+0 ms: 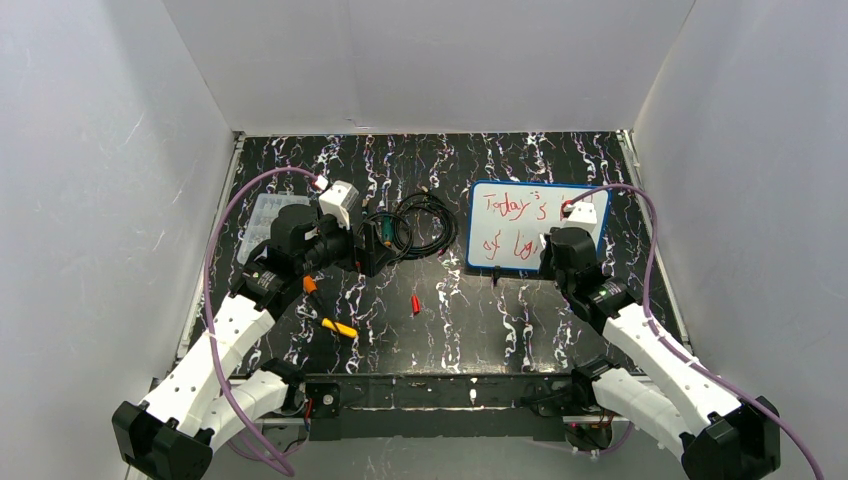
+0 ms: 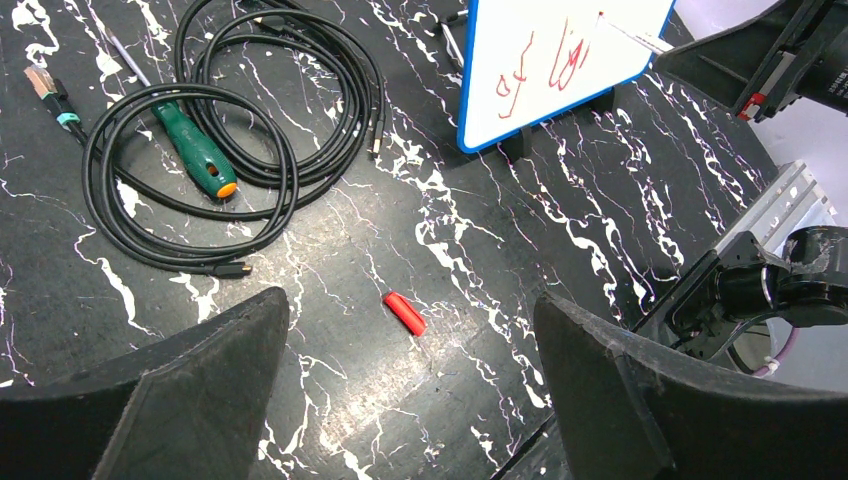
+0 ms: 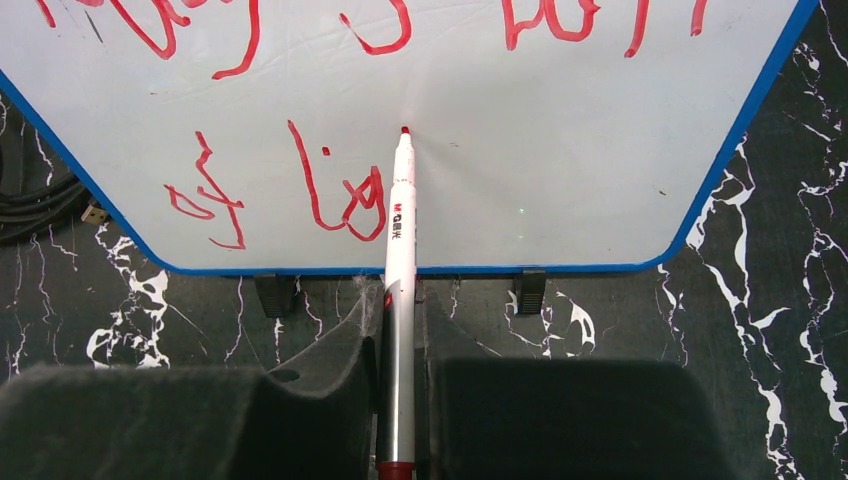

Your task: Write a sentence on the whiteboard

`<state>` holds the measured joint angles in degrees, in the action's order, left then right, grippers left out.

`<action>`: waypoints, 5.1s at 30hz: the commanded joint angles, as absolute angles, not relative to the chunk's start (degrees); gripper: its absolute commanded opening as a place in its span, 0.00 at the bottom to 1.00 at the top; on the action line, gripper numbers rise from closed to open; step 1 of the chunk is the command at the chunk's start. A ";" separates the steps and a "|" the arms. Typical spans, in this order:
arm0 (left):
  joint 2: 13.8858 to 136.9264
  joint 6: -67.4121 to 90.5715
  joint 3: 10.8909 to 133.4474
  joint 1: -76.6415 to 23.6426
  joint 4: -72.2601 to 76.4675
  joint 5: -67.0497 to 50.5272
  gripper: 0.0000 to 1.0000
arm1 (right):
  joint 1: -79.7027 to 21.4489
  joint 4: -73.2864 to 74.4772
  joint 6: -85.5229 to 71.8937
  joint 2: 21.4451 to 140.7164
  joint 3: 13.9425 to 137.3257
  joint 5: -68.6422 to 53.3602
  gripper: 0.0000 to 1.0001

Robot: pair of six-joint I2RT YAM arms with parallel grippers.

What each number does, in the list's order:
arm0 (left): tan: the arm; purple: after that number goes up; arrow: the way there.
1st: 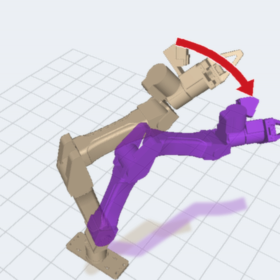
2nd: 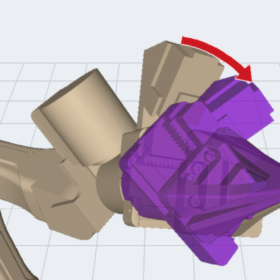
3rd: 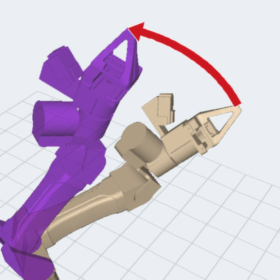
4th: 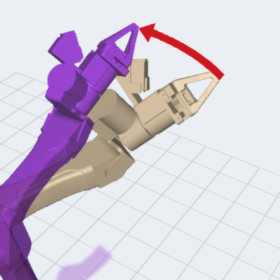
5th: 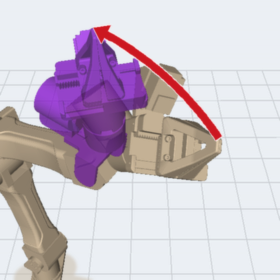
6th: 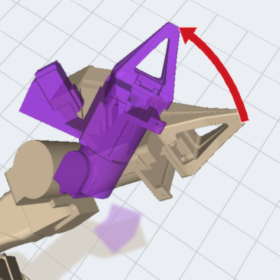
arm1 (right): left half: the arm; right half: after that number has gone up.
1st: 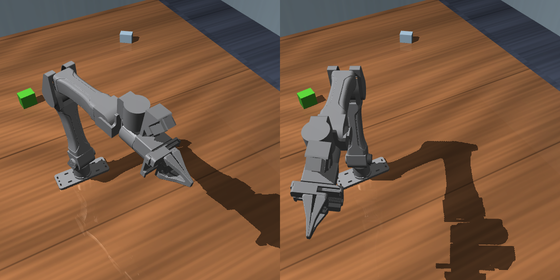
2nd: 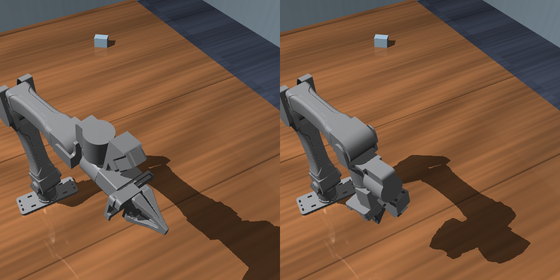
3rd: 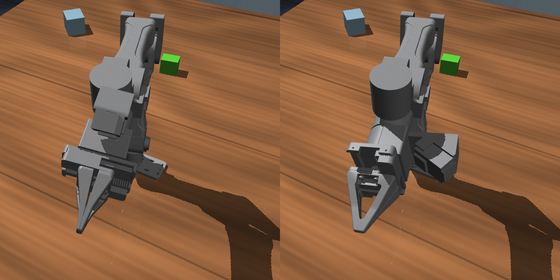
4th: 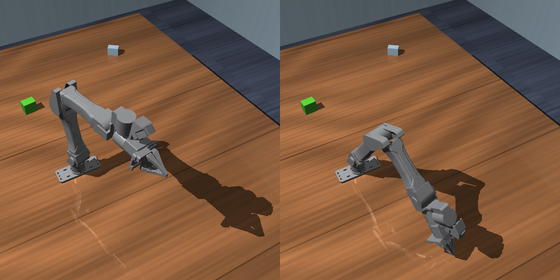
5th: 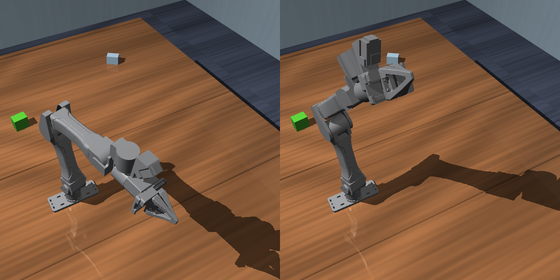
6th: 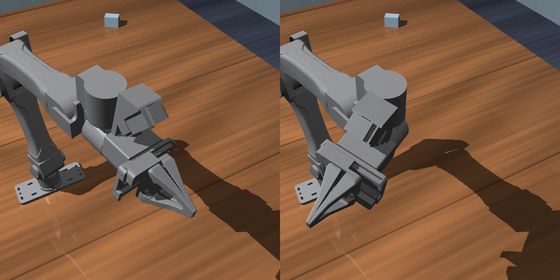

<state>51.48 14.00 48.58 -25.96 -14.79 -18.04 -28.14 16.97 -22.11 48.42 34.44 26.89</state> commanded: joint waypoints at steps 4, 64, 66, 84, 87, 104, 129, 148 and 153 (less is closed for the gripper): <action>50.54 14.06 48.16 -25.58 -13.97 -19.20 0.91 | -27.94 15.51 -22.08 48.09 34.83 28.03 0.01; 50.45 14.15 48.16 -25.58 -13.89 -19.24 0.91 | -27.95 21.56 -27.67 44.18 31.83 26.12 0.01; 50.36 14.16 48.16 -25.58 -13.89 -19.24 0.91 | -27.95 21.57 -26.86 43.12 32.30 27.31 0.01; 50.27 14.17 48.16 -25.58 -13.97 -19.24 0.91 | -27.78 18.16 -22.42 46.05 33.97 30.05 0.01; 50.27 14.15 48.16 -25.58 -13.97 -19.23 0.91 | -27.54 19.60 -22.49 46.14 34.21 32.07 0.01; 50.10 14.15 48.16 -25.58 -13.97 -19.25 0.91 | -26.81 18.54 -20.38 42.81 34.84 29.82 0.01; 49.78 14.24 48.16 -25.60 -13.99 -19.34 0.91 | -26.81 20.77 -26.23 46.22 31.75 29.09 0.01; 49.40 14.24 48.14 -25.58 -13.98 -19.27 0.91 | -26.81 23.93 -28.64 48.32 32.27 28.96 0.01; 49.41 14.24 48.16 -25.58 -13.96 -19.33 0.91 | -26.80 23.61 -27.39 47.99 32.82 31.28 0.01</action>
<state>50.78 14.15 48.47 -25.96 -13.78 -18.48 -27.00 24.03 -27.70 48.05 31.97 28.40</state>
